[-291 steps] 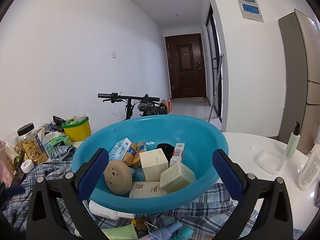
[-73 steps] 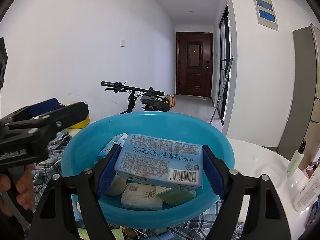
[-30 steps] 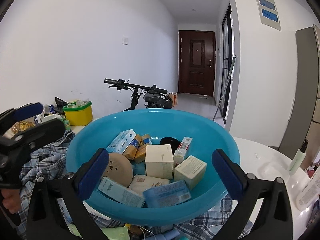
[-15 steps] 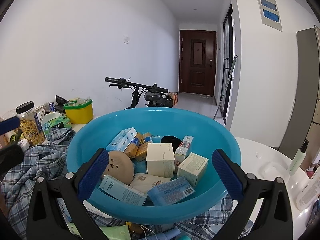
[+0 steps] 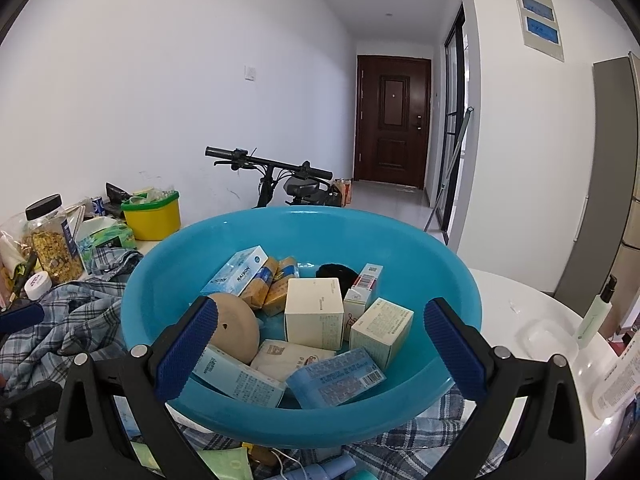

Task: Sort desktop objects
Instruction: 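Withdraw both tools from the basin back over the shirt, then grasp the amber soap bar on the shirt with the right tool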

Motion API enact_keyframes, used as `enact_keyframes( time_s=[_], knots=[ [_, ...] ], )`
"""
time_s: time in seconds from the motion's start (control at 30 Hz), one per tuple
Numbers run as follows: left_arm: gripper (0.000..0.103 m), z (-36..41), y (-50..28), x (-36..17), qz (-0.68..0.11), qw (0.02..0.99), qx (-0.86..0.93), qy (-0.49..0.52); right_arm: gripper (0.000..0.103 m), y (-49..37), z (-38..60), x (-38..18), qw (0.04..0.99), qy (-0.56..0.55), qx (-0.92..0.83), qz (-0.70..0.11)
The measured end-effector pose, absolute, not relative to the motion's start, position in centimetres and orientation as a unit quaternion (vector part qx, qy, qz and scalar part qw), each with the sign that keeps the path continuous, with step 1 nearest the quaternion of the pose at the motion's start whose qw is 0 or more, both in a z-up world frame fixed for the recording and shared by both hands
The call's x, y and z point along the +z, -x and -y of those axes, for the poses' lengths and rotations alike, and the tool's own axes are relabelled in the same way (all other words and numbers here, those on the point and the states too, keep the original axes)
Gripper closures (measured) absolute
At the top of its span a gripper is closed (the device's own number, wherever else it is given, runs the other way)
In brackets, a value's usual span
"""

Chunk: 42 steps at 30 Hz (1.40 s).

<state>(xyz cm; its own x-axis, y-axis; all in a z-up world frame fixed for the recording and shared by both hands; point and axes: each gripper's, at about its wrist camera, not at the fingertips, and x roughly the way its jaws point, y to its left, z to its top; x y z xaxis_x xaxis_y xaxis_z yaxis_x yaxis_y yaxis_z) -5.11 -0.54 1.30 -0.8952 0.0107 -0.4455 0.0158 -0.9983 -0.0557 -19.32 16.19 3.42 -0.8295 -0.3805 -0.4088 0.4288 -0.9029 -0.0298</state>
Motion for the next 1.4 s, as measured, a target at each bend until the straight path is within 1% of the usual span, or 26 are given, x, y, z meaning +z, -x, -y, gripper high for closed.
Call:
enact_keyframes(
  time_s=[0.3,0.4,0.53,0.67,0.83,1.03,1.1,1.23,1.33,1.4],
  knots=[
    [0.000,0.6,4.6,1.6,-0.029,0.006,-0.976,-0.216,0.000,17.9,-16.2,5.1,0.215,-0.174,-0.957,-0.081],
    [0.000,1.2,4.2,1.9,-0.041,0.008,-0.978,-0.206,0.000,17.3,-17.2,6.3,0.216,-0.171,-0.958,-0.075],
    [0.000,2.1,4.0,2.0,-0.064,0.004,-0.977,-0.205,0.000,15.9,-19.5,8.0,0.219,-0.170,-0.960,-0.046],
    [0.000,1.8,4.0,2.0,-0.059,0.002,-0.977,-0.206,0.000,13.7,-21.4,8.0,0.212,-0.180,-0.960,-0.038],
    [0.000,1.6,4.0,2.0,-0.051,0.009,-0.977,-0.206,0.000,9.9,-23.4,5.4,0.226,-0.219,-0.949,-0.003],
    [0.000,1.8,3.9,2.0,-0.056,0.008,-0.977,-0.207,0.000,5.1,-22.5,0.4,0.240,-0.290,-0.926,0.002],
    [0.000,1.8,4.0,2.0,-0.053,0.011,-0.976,-0.211,0.000,3.7,-21.3,-1.0,0.249,-0.305,-0.919,-0.010],
    [0.000,1.8,3.9,2.0,-0.055,0.012,-0.976,-0.211,0.000,1.9,-18.3,-3.3,0.243,-0.326,-0.911,-0.073],
    [0.000,2.1,3.9,1.9,-0.060,0.013,-0.975,-0.212,0.000,1.8,-18.0,-4.1,0.235,-0.336,-0.908,-0.092],
    [0.000,2.3,4.0,1.8,-0.064,0.013,-0.975,-0.214,0.003,2.3,-17.9,-4.2,0.232,-0.341,-0.906,-0.094]
  ],
)
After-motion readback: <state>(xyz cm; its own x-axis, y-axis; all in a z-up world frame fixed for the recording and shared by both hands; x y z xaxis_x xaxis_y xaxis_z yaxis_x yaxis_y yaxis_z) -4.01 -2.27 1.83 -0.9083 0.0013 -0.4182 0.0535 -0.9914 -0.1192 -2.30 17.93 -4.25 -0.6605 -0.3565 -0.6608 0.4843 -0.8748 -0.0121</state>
